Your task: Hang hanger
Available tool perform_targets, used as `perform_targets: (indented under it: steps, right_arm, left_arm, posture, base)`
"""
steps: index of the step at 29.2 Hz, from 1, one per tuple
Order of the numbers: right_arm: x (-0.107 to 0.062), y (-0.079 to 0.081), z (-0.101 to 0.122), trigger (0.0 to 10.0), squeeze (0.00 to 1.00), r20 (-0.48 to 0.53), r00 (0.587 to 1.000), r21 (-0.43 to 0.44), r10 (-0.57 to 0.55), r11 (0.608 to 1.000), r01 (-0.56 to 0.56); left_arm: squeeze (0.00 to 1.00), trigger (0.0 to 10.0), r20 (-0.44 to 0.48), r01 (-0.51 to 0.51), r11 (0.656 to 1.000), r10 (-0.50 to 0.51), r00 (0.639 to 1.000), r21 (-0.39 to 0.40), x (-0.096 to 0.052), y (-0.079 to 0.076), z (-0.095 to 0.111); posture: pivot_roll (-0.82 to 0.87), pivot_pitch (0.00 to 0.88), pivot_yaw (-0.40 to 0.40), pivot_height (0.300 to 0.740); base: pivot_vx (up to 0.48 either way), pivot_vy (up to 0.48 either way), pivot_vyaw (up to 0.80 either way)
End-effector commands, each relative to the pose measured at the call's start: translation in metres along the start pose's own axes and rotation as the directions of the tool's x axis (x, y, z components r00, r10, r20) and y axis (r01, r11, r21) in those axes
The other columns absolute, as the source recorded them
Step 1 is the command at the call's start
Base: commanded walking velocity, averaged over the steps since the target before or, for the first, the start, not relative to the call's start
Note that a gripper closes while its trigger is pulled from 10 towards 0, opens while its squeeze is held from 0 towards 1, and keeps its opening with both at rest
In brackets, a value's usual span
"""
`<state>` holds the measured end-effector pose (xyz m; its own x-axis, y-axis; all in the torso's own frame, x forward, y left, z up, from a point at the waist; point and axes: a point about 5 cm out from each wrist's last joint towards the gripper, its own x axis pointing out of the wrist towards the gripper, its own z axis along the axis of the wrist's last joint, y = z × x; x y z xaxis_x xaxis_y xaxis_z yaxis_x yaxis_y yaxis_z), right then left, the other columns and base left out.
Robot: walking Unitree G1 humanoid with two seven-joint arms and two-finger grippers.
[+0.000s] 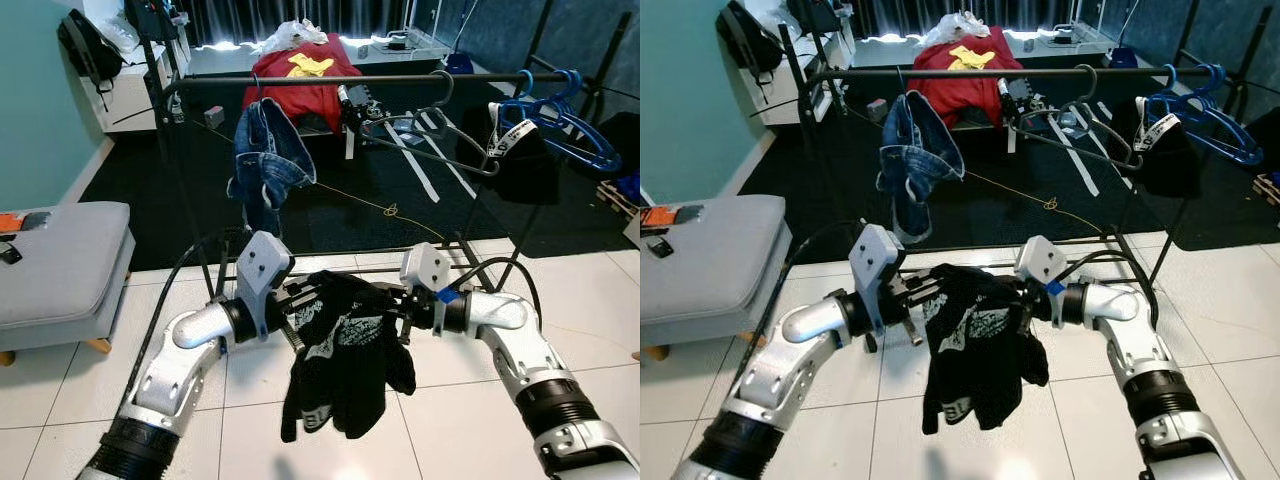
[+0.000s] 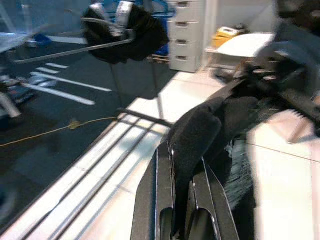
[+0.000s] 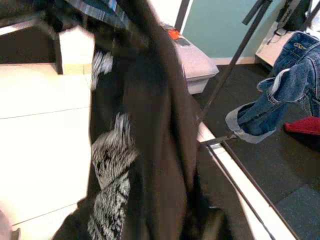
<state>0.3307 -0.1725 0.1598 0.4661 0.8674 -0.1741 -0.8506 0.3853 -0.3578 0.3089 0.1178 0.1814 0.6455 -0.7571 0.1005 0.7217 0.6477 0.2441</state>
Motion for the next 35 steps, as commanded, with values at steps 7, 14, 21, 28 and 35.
perform_targets:
  steps: [7, 14, 21, 28, 35]
  right_arm:
    - [-0.006, 0.003, -0.011, 10.0, 1.0, -0.022, 1.0, 0.066, -0.018, 0.998, 0.019]
    - [-0.011, 0.006, -0.012, 10.0, 0.96, 0.029, 0.995, 0.136, -0.097, 0.986, 0.092]
    - [-0.053, -0.04, -0.036, 10.0, 0.0, -0.156, 0.713, 0.216, -0.683, 0.681, 0.699]
    - [-0.061, -0.031, -0.057, 10.0, 0.0, -0.234, 0.547, 0.355, -0.804, 0.453, 0.818]
    - [-0.046, -0.003, -0.079, 10.0, 0.0, -0.323, 0.525, 0.409, -0.787, 0.385, 0.828]
  left_arm:
    - [0.0, 0.0, 0.03, -0.076, 0.996, 0.075, 0.997, 0.05, -0.013, 0.026, 0.014]
    - [0.0, 0.0, -0.023, -0.136, 0.983, 0.139, 0.99, 0.124, -0.014, 0.039, 0.011]
    - [0.0, 0.0, -0.153, -0.178, 0.923, 0.242, 0.958, 0.342, -0.023, 0.066, 0.01]
    - [0.0, 0.0, 0.061, -0.084, 0.996, 0.085, 0.994, -0.022, -0.016, 0.048, 0.036]
    - [0.0, 0.0, -0.004, -0.078, 0.995, 0.079, 0.997, 0.067, -0.009, 0.044, 0.022]
  posture:
    - [0.07, 0.041, 0.047, 0.74]
    - [0.07, 0.038, 0.043, 0.74]
    - [0.06, 0.05, 0.051, 0.74]
    - [0.07, 0.057, 0.056, 0.74]
    - [0.07, 0.059, 0.053, 0.74]
  base:
    - [0.0, 0.0, 0.0]
    - [0.0, 0.0, 0.0]
    - [0.0, 0.0, 0.0]
    - [0.0, 0.0, 0.0]
    - [0.0, 0.0, 0.0]
